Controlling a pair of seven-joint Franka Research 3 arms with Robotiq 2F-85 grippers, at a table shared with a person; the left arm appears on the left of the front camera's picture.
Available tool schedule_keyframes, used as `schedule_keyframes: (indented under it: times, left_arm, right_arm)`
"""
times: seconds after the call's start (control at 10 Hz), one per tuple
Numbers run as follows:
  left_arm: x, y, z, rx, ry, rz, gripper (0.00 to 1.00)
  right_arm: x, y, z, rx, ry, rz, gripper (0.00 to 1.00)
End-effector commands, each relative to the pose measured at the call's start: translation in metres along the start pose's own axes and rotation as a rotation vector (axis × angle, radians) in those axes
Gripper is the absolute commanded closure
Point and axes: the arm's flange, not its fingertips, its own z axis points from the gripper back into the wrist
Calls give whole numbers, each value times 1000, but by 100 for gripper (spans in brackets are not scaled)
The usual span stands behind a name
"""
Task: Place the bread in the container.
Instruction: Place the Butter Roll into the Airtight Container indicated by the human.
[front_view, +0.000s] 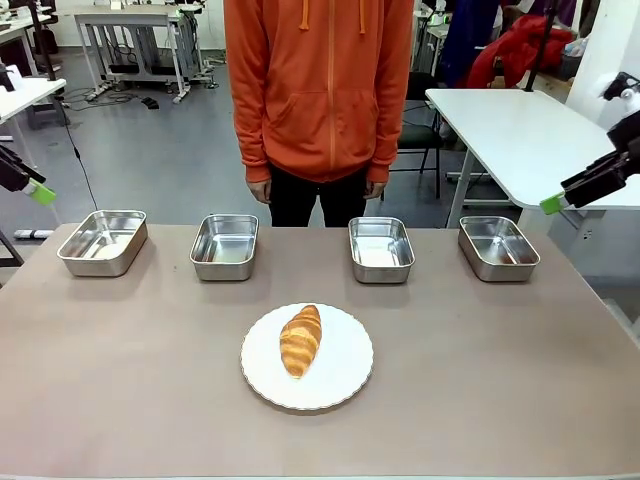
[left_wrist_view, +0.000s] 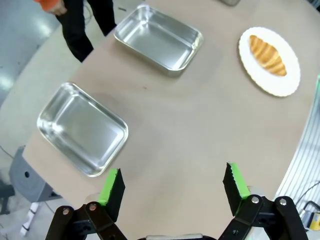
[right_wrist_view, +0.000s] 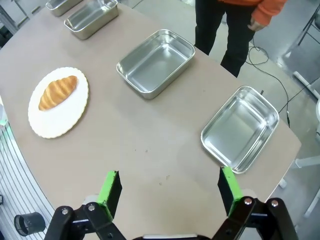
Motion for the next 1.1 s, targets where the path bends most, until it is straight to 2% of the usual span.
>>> schedule_keyframes:
  times: [0.0,0.1,0.4,0.7,1.0]
  left_arm:
    - [3,-3,-2,-12,1,19,0]
    - [0,0,0,0,0,0,0]
    - [-14,27,46,27,-190,62,0]
    - [-24,42,71,8,-345,80,0]
    - [-27,51,86,41,-412,97,0]
  right_arm:
    - [3,-1,0,-3,-9,6,0]
    - [0,0,0,0,0,0,0]
    - [9,-47,39,-17,-93,-26,0]
    - [6,-71,62,-3,-157,-61,0]
    - [3,-81,73,-4,-189,-82,0]
